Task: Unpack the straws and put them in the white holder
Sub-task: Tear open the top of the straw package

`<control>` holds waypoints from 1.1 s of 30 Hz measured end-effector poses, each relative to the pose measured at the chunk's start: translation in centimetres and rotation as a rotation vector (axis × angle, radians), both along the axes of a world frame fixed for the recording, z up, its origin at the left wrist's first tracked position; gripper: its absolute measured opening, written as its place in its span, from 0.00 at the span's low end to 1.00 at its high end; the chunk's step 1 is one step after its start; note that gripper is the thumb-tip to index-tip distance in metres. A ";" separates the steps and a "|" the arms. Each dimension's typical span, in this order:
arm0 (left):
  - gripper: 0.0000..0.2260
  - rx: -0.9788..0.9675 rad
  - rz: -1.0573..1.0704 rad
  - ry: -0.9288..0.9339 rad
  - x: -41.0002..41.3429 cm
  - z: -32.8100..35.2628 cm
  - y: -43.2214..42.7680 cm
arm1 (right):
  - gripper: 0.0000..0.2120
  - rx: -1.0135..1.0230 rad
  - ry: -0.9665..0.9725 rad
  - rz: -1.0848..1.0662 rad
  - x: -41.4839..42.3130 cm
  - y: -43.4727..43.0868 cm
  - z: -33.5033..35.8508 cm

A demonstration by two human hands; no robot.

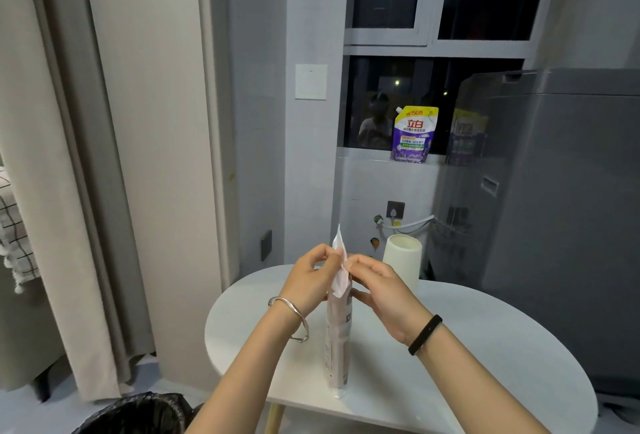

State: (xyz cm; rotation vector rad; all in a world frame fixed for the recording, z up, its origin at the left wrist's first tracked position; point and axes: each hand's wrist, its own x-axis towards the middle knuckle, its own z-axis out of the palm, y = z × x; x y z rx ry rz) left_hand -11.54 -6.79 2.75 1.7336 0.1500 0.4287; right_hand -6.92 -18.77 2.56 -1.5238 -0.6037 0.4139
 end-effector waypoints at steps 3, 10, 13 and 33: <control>0.14 0.040 0.007 -0.035 -0.1 -0.1 0.0 | 0.13 0.005 0.004 -0.002 -0.2 0.0 -0.1; 0.12 0.021 -0.001 -0.048 0.0 -0.8 -0.5 | 0.14 -0.071 -0.085 -0.080 -0.5 0.1 -0.2; 0.13 -0.136 -0.024 -0.074 -0.2 -1.5 -0.8 | 0.13 -0.145 -0.158 -0.102 -0.5 0.1 0.0; 0.09 -0.164 -0.045 0.017 -1.2 -0.6 0.8 | 0.12 -0.084 -0.223 -0.162 1.4 -1.5 2.5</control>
